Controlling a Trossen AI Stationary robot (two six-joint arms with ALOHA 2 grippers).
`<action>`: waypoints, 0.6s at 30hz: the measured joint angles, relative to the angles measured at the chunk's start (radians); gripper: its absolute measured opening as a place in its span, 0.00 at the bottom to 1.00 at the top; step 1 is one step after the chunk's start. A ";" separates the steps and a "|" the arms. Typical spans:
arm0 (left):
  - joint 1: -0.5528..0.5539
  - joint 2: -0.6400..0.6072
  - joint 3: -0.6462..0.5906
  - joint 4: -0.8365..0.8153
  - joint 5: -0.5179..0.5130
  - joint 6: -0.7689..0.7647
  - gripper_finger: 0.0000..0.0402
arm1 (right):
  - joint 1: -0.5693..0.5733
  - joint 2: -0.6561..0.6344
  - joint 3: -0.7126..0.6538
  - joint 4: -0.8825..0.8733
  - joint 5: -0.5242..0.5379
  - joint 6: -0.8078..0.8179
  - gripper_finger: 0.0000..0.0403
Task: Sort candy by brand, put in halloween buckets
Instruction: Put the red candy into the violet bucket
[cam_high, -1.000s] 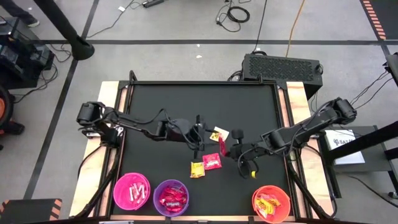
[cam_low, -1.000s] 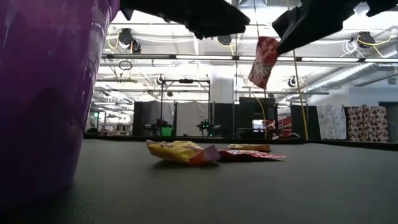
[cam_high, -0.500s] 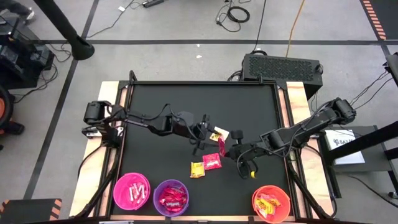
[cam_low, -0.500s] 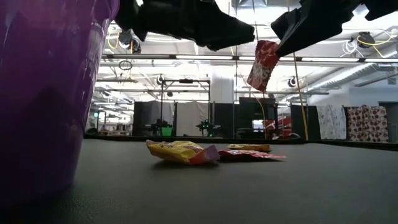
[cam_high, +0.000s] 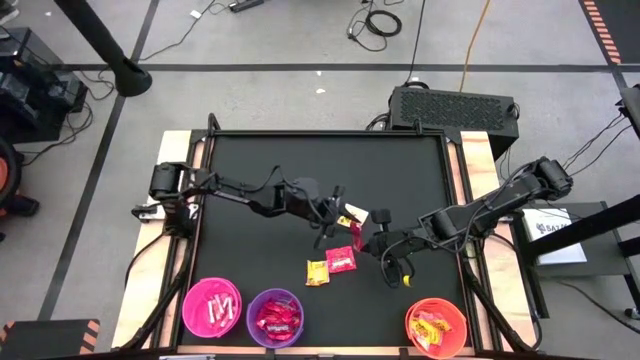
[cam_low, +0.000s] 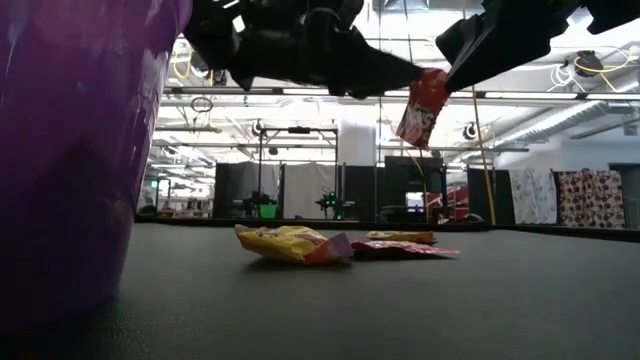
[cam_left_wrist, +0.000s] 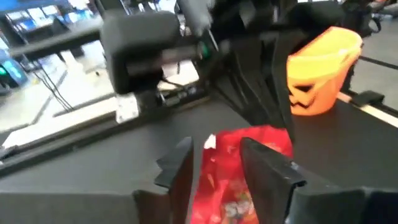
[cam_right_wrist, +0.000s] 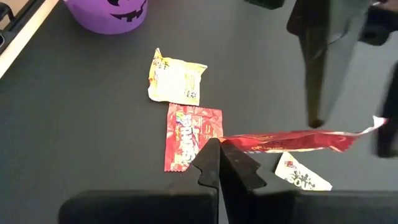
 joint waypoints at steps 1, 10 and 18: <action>0.000 0.001 0.001 -0.008 0.002 -0.001 0.33 | 0.000 0.000 0.000 0.000 0.000 0.000 0.00; -0.001 0.010 0.023 -0.014 0.065 0.000 0.18 | 0.000 0.000 0.000 -0.004 0.001 0.000 0.00; 0.004 0.010 0.024 -0.081 0.034 -0.025 0.04 | 0.000 0.000 0.000 -0.009 0.006 0.000 0.00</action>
